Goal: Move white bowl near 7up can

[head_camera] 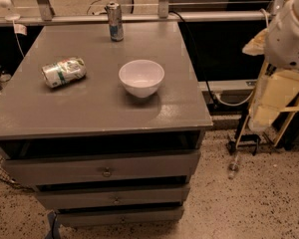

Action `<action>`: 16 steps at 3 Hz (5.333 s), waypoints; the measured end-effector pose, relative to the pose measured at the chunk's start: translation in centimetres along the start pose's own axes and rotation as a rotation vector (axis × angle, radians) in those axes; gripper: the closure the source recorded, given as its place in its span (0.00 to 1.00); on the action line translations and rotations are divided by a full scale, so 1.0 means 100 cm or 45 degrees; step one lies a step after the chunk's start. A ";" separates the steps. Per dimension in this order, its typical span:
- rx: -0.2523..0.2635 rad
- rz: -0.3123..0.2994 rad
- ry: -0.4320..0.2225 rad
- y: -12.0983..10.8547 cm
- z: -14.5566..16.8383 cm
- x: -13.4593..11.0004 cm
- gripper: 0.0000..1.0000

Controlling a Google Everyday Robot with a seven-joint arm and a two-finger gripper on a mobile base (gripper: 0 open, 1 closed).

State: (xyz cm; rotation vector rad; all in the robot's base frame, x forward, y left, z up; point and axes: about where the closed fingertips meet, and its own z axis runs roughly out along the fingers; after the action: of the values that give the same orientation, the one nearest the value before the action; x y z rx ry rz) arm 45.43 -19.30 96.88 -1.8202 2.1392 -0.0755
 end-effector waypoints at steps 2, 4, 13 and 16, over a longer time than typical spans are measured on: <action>-0.112 -0.515 -0.218 -0.031 0.079 -0.131 0.00; -0.156 -0.616 -0.260 -0.036 0.101 -0.160 0.00; -0.255 -0.723 -0.176 -0.063 0.175 -0.176 0.77; -0.036 -0.874 -0.488 -0.085 0.146 -0.234 1.00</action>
Offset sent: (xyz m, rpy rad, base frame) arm 0.0860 0.1790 -0.0503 0.0848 -0.0227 0.6022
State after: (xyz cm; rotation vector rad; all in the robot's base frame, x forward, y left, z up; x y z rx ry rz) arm 60.61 4.34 90.26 -2.2806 1.2082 0.1337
